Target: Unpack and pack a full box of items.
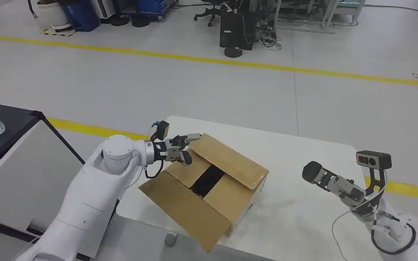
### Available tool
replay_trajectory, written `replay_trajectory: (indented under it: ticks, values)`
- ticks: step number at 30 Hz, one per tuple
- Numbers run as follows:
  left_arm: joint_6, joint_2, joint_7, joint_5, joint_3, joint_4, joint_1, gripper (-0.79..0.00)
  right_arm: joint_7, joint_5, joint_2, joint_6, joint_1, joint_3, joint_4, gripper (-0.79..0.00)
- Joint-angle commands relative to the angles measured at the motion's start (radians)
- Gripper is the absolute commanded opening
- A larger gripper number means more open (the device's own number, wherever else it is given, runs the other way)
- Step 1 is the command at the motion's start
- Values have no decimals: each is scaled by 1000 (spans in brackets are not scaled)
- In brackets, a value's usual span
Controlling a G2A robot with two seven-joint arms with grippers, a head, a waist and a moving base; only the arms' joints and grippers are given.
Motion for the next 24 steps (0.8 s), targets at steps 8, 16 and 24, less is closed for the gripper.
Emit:
replay_trajectory:
  ticks: [8, 16, 24]
  values:
    - [56, -36, 74, -72, 69, 86, -43, 0, 0, 0, 0, 0, 0, 0, 0, 0]
    - [93, -69, 138, -95, 126, 158, -107, 0, 0, 0, 0, 0, 0, 0, 0, 0]
    - [9, -113, 183, -174, 170, 185, -158, 0, 0, 0, 0, 0, 0, 0, 0, 0]
